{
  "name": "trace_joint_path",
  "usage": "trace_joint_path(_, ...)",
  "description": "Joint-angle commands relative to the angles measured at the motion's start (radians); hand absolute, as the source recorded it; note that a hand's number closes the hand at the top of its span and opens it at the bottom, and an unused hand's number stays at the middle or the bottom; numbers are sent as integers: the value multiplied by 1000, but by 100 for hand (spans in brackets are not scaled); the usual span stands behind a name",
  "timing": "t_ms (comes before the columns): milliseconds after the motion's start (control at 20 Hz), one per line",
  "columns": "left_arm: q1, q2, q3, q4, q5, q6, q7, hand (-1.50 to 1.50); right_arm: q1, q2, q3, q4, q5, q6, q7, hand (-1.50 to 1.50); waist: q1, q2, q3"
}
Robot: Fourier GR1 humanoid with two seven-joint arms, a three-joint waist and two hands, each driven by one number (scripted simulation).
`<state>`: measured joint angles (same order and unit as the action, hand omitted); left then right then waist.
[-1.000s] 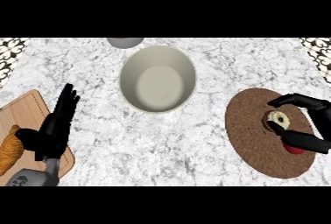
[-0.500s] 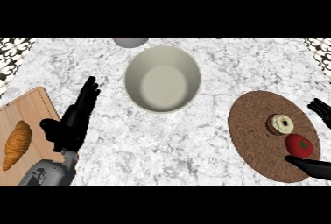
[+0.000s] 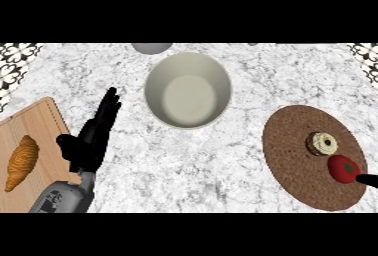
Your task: Pick the cupcake from the placemat and place it in the bowl
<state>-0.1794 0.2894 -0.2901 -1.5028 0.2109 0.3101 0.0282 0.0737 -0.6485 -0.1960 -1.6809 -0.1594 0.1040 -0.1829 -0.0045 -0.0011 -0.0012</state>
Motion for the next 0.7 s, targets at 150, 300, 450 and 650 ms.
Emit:
trace_joint_path(150, -23, -22, 16, 14, -16, -16, 2, 0, -47, -104, 33, 36, 21, 111, 243, -150, 4, 2, 1)
trace_joint_path(300, 40, -42, -37, -70, -74, 30, 36, 0, -97, -103, 69, 69, 38, 146, 316, -150, 12, 0, 1)
trace_joint_path(450, 37, -31, 19, -14, -38, -33, -1, 0, -98, -74, 111, 142, 117, 164, 285, -150, 9, 2, 1)
trace_joint_path(650, 41, -66, 10, -52, -96, -7, 31, 0, -131, -58, 91, 273, 158, 239, 186, -150, 7, 2, 1)
